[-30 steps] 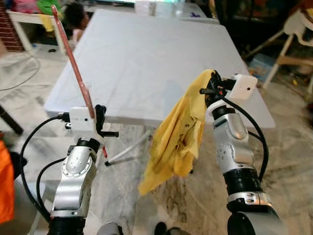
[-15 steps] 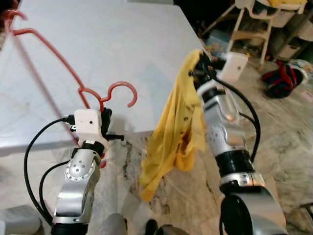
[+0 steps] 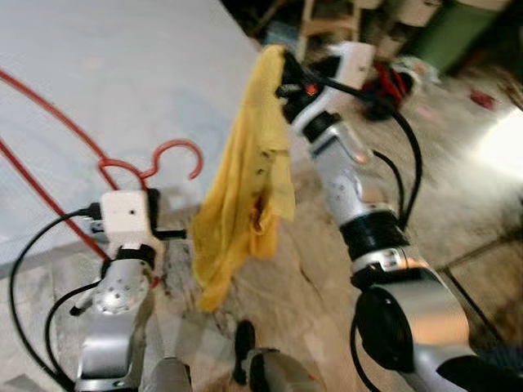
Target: Hang hanger
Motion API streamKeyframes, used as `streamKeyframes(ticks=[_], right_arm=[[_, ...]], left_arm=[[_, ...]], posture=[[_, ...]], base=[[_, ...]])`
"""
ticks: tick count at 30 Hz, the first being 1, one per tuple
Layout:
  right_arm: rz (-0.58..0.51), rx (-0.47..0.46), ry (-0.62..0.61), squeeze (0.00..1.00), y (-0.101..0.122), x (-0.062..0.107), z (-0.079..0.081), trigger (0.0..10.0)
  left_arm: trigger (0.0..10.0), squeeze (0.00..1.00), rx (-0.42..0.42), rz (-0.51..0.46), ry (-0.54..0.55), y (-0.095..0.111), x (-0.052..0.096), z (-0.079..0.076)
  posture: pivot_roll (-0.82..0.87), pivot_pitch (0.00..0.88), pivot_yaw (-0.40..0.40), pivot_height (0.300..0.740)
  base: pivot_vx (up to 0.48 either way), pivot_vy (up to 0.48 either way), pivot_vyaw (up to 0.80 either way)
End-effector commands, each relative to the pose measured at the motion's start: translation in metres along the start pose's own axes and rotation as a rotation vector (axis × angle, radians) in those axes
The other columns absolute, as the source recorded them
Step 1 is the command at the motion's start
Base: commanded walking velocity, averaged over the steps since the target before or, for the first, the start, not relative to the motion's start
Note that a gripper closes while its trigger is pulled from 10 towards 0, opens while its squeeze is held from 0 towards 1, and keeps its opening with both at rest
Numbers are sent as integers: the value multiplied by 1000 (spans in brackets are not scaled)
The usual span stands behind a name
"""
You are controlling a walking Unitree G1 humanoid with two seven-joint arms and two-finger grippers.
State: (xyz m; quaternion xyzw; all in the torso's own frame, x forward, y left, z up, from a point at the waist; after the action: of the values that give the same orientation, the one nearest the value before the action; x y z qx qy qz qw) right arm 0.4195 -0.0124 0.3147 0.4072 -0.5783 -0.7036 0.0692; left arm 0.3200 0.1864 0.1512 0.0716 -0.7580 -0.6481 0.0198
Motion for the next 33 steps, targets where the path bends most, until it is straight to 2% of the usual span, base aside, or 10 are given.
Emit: streamKeyframes(ticks=[1, 7, 13, 14, 19, 26, 29, 31, 32, 33], right_arm=[[-55, 15, 18, 0, 18, -7, 0, 10000], [-57, -3, 17, 0, 6, 5, 3, 10000], [-20, -9, -45, 0, -12, 28, -10, 10000], [-2, -4, -84, 0, -19, 40, -18, 10000], [12, 32, -232, 0, -25, 63, -43, 10000], [43, 74, -406, 0, -37, 102, -67, 10000], [60, 106, -535, 0, -43, 134, -79, 10000], [63, 116, -565, 0, -43, 142, -81, 10000], [74, 128, -607, 0, -46, 156, -85, 10000], [77, 132, -620, 0, -46, 160, -87, 10000]], left_arm=[[10000, 0, 8, 28, -9, -6, 4, -5], [10000, 0, 26, 6, -73, 3, 1, -15], [10000, 0, 20, 24, -77, 2, -4, -17], [10000, 0, 17, 29, -76, 2, -7, -19], [10000, 0, -61, 8, -129, 10, -11, -25], [10000, 0, -109, 32, -148, 11, -20, -16], [10000, 0, -145, 49, -222, 12, -33, -26], [10000, 0, -152, 47, -244, 13, -36, -30], [10000, 0, -164, 50, -280, 14, -41, -40], [10000, 0, -169, 50, -290, 15, -43, -42]], posture=[[324, 271, -190, 740], [322, 263, -162, 740], [302, 258, -139, 740], [298, 258, -133, 740], [299, 256, -116, 740], [296, 251, -40, 740], [257, 241, 41, 740], [253, 241, 48, 740], [234, 239, 83, 740], [234, 239, 83, 740]], base=[[0, 0, 0], [0, 0, 0], [0, 0, 0], [0, 0, 0], [0, 0, 0], [0, 0, 0], [0, 0, 0], [0, 0, 0], [0, 0, 0], [0, 0, 0]])
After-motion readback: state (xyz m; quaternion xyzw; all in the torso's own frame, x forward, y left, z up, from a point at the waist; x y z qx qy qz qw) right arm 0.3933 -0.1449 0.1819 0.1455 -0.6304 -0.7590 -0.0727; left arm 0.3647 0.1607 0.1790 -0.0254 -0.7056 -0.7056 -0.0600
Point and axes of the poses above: a point about 5 cm out from each wrist's last joint towards the gripper, its own x axis pointing back from the gripper into the wrist, its own y axis along the axis of the wrist's last joint, z = x × y, the point moved 5 cm from there along -x, pointing out of the wrist towards the gripper, and after that the axes turned 11 degrees about x, right-handed, at the moved point
